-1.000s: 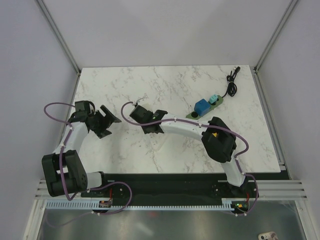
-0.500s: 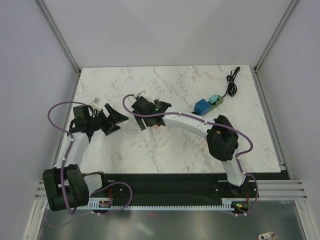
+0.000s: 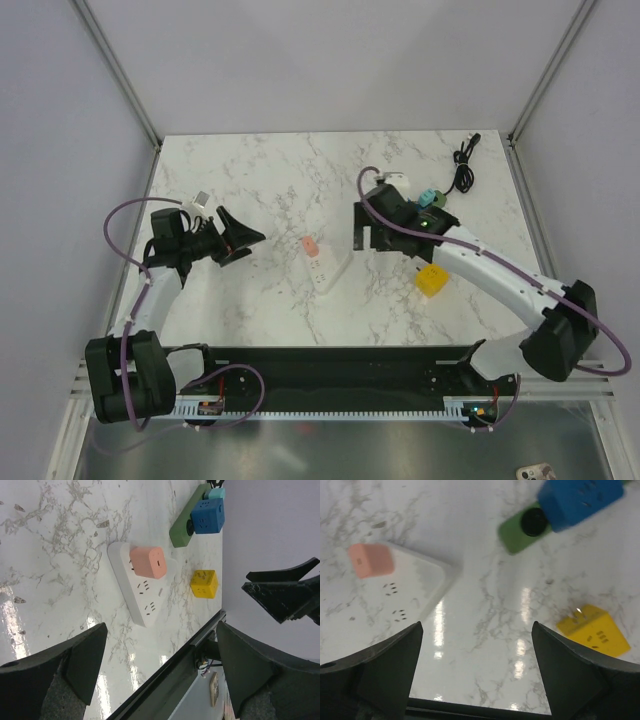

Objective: Insert the plug

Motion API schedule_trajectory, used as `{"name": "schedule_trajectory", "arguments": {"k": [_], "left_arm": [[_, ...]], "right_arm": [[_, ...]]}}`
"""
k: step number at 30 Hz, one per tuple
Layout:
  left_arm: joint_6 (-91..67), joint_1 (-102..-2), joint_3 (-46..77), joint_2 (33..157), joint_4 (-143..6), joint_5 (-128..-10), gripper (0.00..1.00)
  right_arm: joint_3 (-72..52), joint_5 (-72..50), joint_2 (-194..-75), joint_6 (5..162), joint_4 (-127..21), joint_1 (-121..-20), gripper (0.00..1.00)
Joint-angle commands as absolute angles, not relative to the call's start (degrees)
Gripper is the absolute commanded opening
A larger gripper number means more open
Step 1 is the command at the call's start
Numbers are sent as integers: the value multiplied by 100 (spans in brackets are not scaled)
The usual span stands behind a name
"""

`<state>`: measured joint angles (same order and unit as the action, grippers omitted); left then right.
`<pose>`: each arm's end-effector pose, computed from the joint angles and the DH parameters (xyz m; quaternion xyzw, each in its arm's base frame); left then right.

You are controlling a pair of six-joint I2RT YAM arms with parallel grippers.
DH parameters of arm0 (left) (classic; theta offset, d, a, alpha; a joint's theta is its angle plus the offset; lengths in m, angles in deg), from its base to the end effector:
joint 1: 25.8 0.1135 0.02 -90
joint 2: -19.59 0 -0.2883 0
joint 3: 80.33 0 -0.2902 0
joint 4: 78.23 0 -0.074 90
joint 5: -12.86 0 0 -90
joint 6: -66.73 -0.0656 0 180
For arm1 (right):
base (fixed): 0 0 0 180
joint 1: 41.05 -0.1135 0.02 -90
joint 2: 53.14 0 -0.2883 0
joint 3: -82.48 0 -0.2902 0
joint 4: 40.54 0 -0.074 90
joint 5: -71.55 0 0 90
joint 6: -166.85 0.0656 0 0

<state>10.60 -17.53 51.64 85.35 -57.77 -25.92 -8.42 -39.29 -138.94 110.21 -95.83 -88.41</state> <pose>0.2731 -0.0120 0.2169 -0.1154 0.8248 -0.4664 0.2980 0.2691 0.2578 0.3111 -0.0549 0.9301 0.0771 0.3548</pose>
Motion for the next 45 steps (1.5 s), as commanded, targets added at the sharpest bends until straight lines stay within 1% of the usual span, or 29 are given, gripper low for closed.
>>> {"name": "schedule_trajectory", "arguments": {"k": [1,3,4,7,9,13,17,23,27,30,31,36,39,40,41,43,45], "left_arm": [[1189,-1771,5179,8349,-6085,-2344,96],[1189,-1763,5197,8279,-6094,-2388,96],[1189,-1762,5205,8270,-6094,-2397,96],[1189,-1762,5206,8278,-6094,-2397,96],[1198,-1762,5206,8287,-6094,-2370,95],[1224,-1771,5206,8296,-6103,-2361,95],[1224,-1762,5214,8252,-6103,-2353,95],[1224,-1762,5223,8261,-6112,-2353,94],[1224,-1754,5214,8270,-6112,-2344,94],[1233,-1762,5206,8278,-6112,-2335,94],[1233,-1762,5205,8278,-6120,-2353,94],[1250,-1762,5214,8278,-6138,-2353,94],[1268,-1762,5205,8278,-6156,-2353,94],[1268,-1762,5214,8278,-6156,-2344,94],[1259,-1754,5206,8252,-6156,-2335,94],[1251,-1762,5214,8226,-6173,-2344,94],[1242,-1762,5214,8156,-6173,-2353,94]], "right_arm": [[-1727,-4155,-13034,11944,-9871,-8125,98],[-2237,-4200,-12725,12332,-9897,-7781,98],[-2491,-4069,-12471,12534,-9888,-7414,98],[-2809,-4033,-12145,12493,-9906,-6745,98],[-2880,-4051,-12082,12309,-9871,-6471,98],[-3091,-3946,-12318,11720,-9538,-5979,98],[-3135,-3191,-12758,10983,-9125,-5600,98],[-3258,-2961,-13145,10726,-8764,-5345,98],[-3495,-2479,-13102,10796,-8658,-5353,98],[-3873,-1864,-12742,10963,-8535,-5353,98],[-4135,-1349,-12462,11024,-8465,-5362,98],[-4726,-650,-11705,11604,-8394,-5555,98],[-4981,-552,-11309,12139,-8236,-6177,98],[-5042,-605,-11204,12254,-8166,-6641,98],[-5060,-640,-11177,12333,-7939,-6880,98],[-4956,-702,-11369,12264,-7884,-7372,98],[-4797,-929,-11597,12002,-8243,-7489,98]]}}
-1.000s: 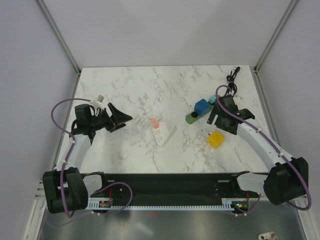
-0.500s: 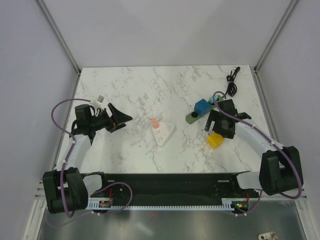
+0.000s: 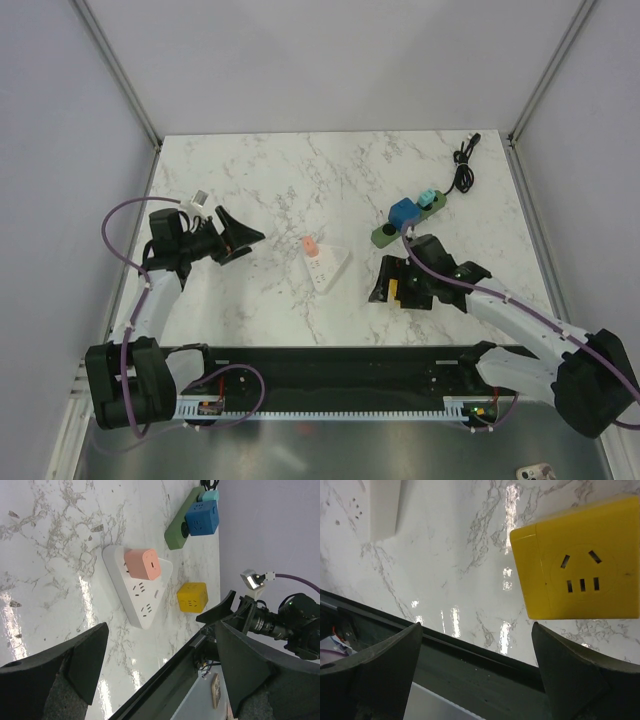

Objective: Insert the plug

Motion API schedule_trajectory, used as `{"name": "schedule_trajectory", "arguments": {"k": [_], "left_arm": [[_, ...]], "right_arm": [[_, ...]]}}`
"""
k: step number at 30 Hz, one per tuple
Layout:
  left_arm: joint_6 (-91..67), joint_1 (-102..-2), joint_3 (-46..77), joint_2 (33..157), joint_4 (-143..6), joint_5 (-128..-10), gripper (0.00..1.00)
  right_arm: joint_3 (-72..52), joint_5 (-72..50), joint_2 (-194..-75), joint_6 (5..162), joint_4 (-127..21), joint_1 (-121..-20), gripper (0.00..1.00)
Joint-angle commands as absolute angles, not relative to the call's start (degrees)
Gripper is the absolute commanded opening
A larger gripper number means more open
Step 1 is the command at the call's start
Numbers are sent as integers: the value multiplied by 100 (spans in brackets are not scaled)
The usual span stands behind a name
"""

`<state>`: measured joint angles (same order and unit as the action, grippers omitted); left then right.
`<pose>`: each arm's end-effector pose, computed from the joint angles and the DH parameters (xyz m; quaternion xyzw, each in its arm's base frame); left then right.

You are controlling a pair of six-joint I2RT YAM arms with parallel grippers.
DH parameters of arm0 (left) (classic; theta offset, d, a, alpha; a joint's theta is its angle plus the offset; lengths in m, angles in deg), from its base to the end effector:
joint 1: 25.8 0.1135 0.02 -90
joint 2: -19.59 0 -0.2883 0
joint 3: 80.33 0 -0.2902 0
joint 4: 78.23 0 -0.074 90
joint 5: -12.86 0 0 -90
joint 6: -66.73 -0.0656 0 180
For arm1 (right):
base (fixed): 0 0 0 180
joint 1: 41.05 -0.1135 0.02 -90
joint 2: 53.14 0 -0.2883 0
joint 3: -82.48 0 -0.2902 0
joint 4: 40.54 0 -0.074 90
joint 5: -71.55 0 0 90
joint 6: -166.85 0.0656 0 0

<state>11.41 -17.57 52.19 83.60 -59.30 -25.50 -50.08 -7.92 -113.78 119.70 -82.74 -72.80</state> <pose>0.2699 -0.0129 0.2235 -0.1069 0.8177 -0.4712 0.3129 0.1976 0.1364 0.1845 0.0648 0.9489 0.2491 0.1825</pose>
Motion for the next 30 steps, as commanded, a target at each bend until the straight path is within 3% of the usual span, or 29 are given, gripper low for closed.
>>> {"name": "schedule_trajectory", "arguments": {"k": [1,7,10,13,19,30], "left_arm": [[1224,-1762,5197,8147,-6164,-2353,94],[847,-2218,4881,7743,-5824,-2633,89],[267,-3000,4433,7251,-5226,-3894,90],[29,-3546,4327,6917,-5206,-4390,90],[-357,-4372,4028,6916,-5040,-4638,89],[-1043,-5102,3676,7056,-4635,-4770,86]], "right_arm": [[-4675,-1000,-11711,11913,-8366,-7524,98],[-3990,-1807,-11388,11534,-9246,-7507,97],[-3594,-2483,-11229,11744,-9492,-7463,98],[-3180,-2811,-11229,11816,-9598,-7104,98],[-3161,-2346,-11677,11209,-9361,-6066,98],[-3785,-2144,-12205,10814,-9159,-6048,96]]}}
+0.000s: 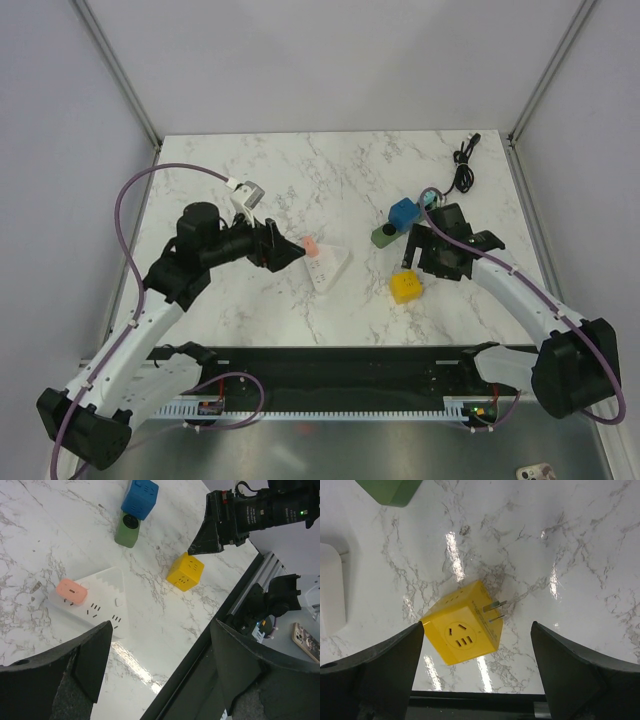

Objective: Insert the plug

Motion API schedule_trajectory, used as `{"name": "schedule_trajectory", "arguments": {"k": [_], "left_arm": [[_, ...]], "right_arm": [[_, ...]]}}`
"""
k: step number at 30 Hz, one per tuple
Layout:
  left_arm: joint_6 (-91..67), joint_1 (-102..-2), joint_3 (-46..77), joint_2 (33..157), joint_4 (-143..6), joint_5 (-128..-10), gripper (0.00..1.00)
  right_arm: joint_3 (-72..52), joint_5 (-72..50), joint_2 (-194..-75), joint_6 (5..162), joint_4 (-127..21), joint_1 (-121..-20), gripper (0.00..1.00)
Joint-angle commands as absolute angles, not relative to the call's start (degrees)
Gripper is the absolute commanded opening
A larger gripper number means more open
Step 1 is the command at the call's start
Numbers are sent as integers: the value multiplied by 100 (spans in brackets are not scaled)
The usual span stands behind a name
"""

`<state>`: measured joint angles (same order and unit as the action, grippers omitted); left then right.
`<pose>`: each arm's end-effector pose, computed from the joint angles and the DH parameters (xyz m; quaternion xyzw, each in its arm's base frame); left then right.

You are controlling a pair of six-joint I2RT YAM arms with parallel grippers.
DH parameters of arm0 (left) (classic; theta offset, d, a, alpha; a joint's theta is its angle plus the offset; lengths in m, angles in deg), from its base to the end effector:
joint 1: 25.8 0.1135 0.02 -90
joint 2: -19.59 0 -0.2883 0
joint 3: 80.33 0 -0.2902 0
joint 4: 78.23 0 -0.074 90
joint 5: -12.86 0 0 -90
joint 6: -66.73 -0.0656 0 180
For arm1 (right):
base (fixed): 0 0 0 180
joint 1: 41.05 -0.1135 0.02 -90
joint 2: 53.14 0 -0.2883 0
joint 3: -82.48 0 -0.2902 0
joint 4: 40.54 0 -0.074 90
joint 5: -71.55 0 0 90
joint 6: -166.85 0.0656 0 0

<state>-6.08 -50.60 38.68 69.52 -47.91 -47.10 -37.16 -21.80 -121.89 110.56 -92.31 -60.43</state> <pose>0.2065 -0.1316 0.3467 0.2019 0.7759 -0.3976 0.4462 0.2579 0.0866 0.2189 0.1279 0.9574 0.0897 0.2429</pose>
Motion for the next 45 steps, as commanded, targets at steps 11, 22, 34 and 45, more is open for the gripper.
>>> {"name": "schedule_trajectory", "arguments": {"k": [11,22,34,45], "left_arm": [[-1052,-5243,3790,7083,-4591,-4761,86],[-859,-5243,3790,6969,-4556,-4717,86],[-25,-5234,3421,7171,-4407,-4444,86],[232,-5243,3597,7197,-4354,-4551,85]], "right_arm": [[-3821,-2291,-12379,10647,-9132,-6697,91],[-3522,-2820,-12706,10585,-9352,-7225,89],[-3505,-2671,-13040,10427,-9282,-7322,85],[-3382,-2258,-12724,10401,-8992,-7322,36]]}}
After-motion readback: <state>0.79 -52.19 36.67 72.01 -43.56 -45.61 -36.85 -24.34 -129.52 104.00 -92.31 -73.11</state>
